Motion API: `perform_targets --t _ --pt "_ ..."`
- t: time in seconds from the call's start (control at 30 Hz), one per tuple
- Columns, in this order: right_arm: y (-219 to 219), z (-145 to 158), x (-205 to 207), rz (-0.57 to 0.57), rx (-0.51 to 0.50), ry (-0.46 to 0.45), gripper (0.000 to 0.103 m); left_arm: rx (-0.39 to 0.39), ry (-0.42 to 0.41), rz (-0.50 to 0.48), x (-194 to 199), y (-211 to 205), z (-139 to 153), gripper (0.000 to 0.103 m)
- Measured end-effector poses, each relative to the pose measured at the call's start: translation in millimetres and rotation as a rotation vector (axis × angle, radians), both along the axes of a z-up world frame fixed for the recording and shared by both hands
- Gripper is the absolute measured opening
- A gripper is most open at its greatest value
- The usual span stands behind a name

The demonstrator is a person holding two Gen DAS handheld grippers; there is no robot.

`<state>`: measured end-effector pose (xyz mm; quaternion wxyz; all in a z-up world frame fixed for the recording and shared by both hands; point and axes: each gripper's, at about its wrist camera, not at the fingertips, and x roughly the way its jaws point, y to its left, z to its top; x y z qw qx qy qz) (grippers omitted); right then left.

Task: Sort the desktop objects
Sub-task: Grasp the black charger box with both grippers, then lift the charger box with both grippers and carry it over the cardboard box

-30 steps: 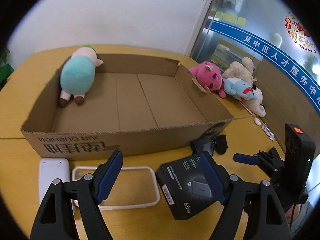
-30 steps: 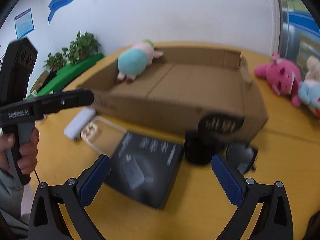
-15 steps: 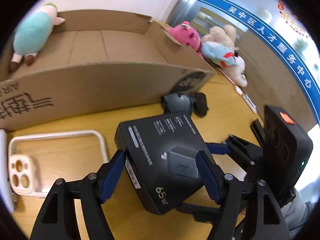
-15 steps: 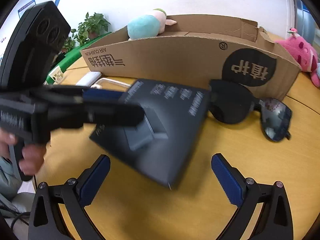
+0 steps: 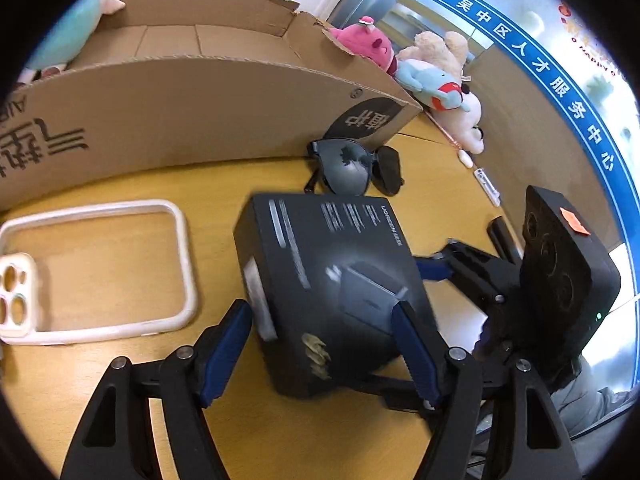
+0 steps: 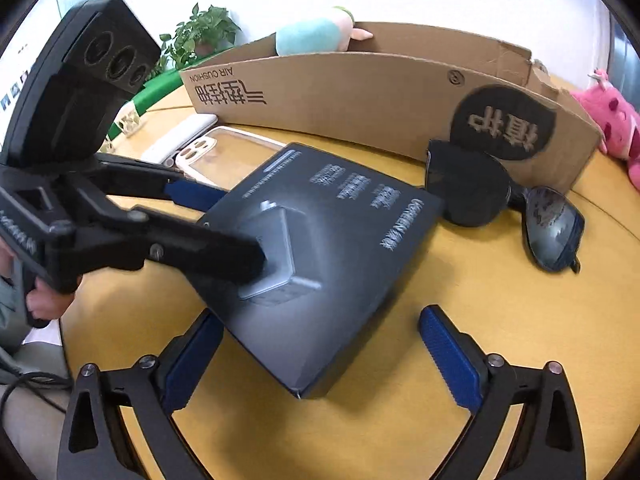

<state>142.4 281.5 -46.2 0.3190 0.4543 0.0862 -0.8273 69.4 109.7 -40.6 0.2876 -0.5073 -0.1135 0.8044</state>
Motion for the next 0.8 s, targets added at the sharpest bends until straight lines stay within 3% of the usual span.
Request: perform_targets --t 0.1,0.23,0.37,0.47,0.57,0.8 --pt "-9.7 0.5 -1.1 0.006 0.023 0.026 0.088 -0.006 0.013 0.019 2.2 -2.7 0.7 0.073" --pt "-5.8 5.5 2.8 0.015 -0.022 0.029 0.082 -0.007 0.007 0.015 9.1 -7.8 4.7 0.069" --pt "-3.0 5.6 5.8 0.038 -0.034 -0.004 0.086 0.005 -0.035 -0.008 16.6 -8.0 3.3 0.065" --pt "-5.8 0.9 4.8 0.028 0.016 0.001 0.090 0.013 -0.042 0.027 13.6 -10.6 1.6 0.067" --pt "-6.1 3.2 4.8 0.035 -0.010 0.012 0.090 0.063 -0.060 0.051 4.6 -12.8 -4.8 0.066" --pt "-12.1 6.3 4.0 0.028 -0.006 0.046 0.083 0.032 0.022 0.064 7.3 -9.5 9.4 0.066"
